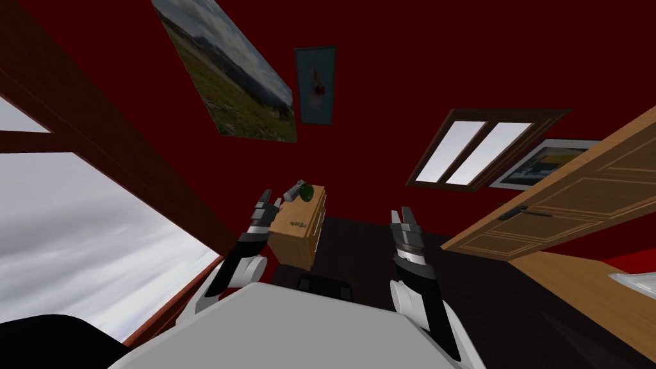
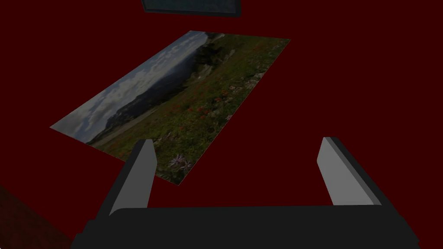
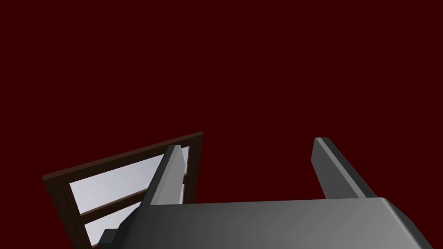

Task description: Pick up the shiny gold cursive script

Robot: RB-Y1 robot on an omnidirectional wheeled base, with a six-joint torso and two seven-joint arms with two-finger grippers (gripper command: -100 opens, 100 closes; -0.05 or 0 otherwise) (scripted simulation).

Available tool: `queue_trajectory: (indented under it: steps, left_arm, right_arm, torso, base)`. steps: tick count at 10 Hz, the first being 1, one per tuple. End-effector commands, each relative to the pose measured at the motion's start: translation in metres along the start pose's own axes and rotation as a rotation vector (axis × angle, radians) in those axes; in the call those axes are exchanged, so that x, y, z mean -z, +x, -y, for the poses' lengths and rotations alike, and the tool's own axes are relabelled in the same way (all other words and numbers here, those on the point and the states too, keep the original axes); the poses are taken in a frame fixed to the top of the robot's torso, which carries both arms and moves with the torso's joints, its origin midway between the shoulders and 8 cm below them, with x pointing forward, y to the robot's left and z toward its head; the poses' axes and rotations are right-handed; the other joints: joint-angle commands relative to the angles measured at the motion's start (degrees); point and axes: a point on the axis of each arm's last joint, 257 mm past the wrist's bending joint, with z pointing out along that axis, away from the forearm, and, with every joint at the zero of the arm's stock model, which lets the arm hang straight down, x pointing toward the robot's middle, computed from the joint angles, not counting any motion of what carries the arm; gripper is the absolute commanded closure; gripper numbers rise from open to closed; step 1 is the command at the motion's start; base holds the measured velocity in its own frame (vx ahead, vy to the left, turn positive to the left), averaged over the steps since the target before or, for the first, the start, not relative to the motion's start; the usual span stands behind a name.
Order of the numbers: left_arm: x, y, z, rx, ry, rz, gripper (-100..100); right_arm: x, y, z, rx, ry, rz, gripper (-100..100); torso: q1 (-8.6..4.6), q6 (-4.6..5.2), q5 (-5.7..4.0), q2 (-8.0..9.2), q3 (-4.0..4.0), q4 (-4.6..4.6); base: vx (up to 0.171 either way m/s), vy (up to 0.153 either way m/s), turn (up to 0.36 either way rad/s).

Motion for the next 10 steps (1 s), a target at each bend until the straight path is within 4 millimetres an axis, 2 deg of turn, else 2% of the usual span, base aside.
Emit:
queue_trajectory:
  steps: [1, 4, 5, 7, 8, 9, 10]
  left_arm:
    - [0.003, -0.002, -0.017, 0.025, -0.058, -0.007, -100]
    - [0.015, -0.009, -0.056, 0.07, -0.197, -0.005, -100]
    - [0.015, -0.009, -0.057, 0.083, -0.199, -0.002, -100]
    - [0.027, -0.014, -0.085, 0.109, -0.299, 0.005, -100]
    - [0.028, -0.014, -0.088, 0.122, -0.314, 0.007, -100]
    - [0.036, -0.017, -0.103, 0.139, -0.369, 0.011, -100]
    - [0.037, -0.016, -0.105, 0.14, -0.377, 0.011, -100]
  right_arm:
    - [0.0, 0.0, 0.0, 0.0, 0.0, 0.0, 0]
    - [0.0, 0.0, 0.0, 0.0, 0.0, 0.0, 0]
    - [0.0, 0.0, 0.0, 0.0, 0.0, 0.0, 0]
    - [0.0, 0.0, 0.0, 0.0, 0.0, 0.0, 0]
    - [0.0, 0.0, 0.0, 0.0, 0.0, 0.0, 0]
    - [0.0, 0.0, 0.0, 0.0, 0.0, 0.0, 0]
    - [0.0, 0.0, 0.0, 0.0, 0.0, 0.0, 0]
  torso:
    - [0.0, 0.0, 0.0, 0.0, 0.0, 0.0]
    - [-0.32, 0.01, -0.07, -0.15, -0.09, -0.04]
    - [-0.45, 0.01, -0.1, -0.23, -0.14, -0.06]
    - [0.06, 0.01, 0.0, -0.11, -0.07, -0.03]
    - [-0.08, 0.0, -0.02, -0.19, -0.11, -0.04]
    - [0.05, 0.04, -0.02, -0.18, -0.11, -0.05]
    - [0.08, 0.02, 0.01, -0.13, -0.08, -0.04]
  base:
    - [0.081, -0.176, 0.143]
    - [0.087, -0.242, 0.157]
    - [0.061, -0.174, 0.101]
    - [0.07, -0.154, 0.147]
    - [0.074, -0.146, 0.058]
    - [0.053, -0.137, 0.086]
    - [0.035, -0.114, 0.071]
